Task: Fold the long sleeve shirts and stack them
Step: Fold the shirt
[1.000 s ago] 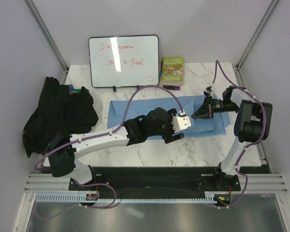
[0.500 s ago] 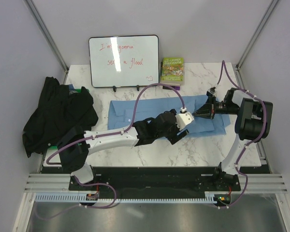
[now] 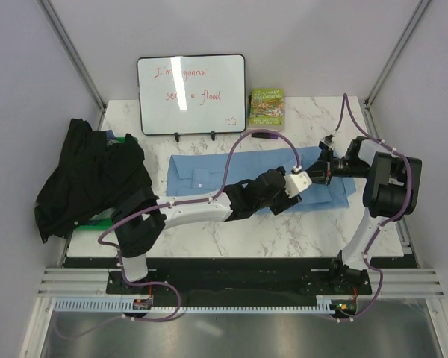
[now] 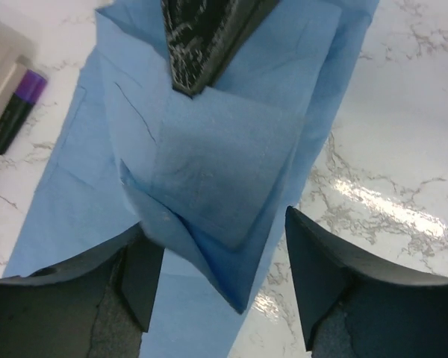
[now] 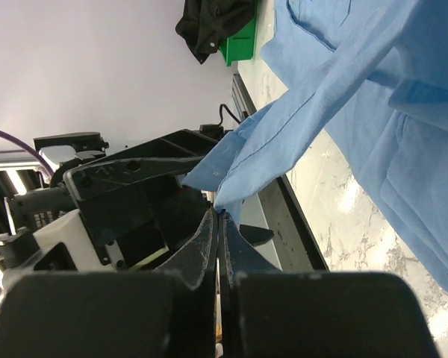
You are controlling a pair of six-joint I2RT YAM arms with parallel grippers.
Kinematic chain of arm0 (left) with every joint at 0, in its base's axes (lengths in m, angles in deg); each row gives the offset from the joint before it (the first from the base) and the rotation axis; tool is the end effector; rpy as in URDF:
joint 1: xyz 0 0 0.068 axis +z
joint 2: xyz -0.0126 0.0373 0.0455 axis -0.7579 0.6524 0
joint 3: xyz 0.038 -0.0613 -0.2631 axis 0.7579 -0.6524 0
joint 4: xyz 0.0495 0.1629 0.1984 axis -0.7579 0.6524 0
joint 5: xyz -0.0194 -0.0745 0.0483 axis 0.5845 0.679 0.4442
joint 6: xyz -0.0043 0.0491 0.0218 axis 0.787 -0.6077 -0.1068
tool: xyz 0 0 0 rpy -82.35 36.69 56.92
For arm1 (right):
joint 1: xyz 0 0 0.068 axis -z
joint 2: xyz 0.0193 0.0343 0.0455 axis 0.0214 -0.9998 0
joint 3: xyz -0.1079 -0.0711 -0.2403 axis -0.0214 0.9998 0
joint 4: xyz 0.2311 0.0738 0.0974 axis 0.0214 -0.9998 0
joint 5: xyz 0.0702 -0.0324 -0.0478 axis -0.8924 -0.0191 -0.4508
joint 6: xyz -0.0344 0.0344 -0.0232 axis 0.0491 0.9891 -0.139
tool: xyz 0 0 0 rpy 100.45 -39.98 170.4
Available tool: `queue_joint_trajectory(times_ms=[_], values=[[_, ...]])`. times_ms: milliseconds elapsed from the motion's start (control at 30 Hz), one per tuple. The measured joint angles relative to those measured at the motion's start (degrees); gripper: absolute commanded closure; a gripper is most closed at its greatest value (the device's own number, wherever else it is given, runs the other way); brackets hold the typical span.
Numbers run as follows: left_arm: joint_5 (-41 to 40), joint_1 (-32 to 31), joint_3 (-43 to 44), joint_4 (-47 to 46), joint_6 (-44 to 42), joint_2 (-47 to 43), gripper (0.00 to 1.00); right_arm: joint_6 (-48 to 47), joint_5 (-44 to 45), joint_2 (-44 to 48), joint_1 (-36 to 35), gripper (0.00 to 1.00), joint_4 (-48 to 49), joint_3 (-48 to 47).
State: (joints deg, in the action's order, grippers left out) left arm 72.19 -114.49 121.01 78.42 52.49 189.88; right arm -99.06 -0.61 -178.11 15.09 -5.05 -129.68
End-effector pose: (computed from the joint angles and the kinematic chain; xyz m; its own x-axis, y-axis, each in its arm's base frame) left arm 0.1826 -0.3795 0.2392 -0.0547 0.5646 -0.8236 0.8488 0.4607 0.2594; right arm 0.3124 -0.0408 0.1772 -0.9832 0.1645 -0.0795 -0.0562 0.1414 0.9884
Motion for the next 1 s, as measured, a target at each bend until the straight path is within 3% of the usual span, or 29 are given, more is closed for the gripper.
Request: queue_joint_trajectory(times_ms=[100, 133, 233, 300, 433, 567, 700, 800, 1000], values=[[-0.5, 0.0, 1.5, -1.3, -2.4, 0.0, 0.57, -0.2, 0.0, 1.0, 0.0, 1.0, 0.0, 0.7], [-0.4, 0.0, 2.0, -1.6, -3.2, 0.0, 0.73, -0.2, 0.0, 1.4, 0.0, 1.0, 0.0, 0.9], [0.2, 0.1, 4.2, -1.7, -5.3, 0.4, 0.98, -0.3, -0.1, 2.3, 0.0, 1.0, 0.0, 1.1], [1.0, 0.5, 5.8, -0.5, -5.8, 0.9, 0.98, -0.4, -0.2, 3.1, 0.0, 0.92, 0.0, 1.5], [3.8, 2.3, 9.4, 3.9, -6.1, 1.1, 0.98, -0.7, 0.1, 6.0, 0.4, 0.59, -0.1, 1.6], [4.9, 5.9, 15.2, 8.0, -9.4, 1.1, 0.98, -1.2, 0.5, 7.6, 2.4, 0.41, -0.9, -3.0], [5.1, 10.2, 22.9, 10.2, -14.7, 1.1, 0.98, -1.6, 1.6, 7.6, 6.6, 0.43, -0.9, -9.7], [5.6, 13.5, 28.2, 9.0, -18.6, 1.1, 0.98, -2.2, 3.0, 7.6, 9.4, 0.57, -0.5, -13.4], [6.6, 17.6, 33.4, 1.0, -28.0, 3.9, 0.98, -3.9, 7.3, 8.3, 10.7, 0.67, -0.2, -12.7]])
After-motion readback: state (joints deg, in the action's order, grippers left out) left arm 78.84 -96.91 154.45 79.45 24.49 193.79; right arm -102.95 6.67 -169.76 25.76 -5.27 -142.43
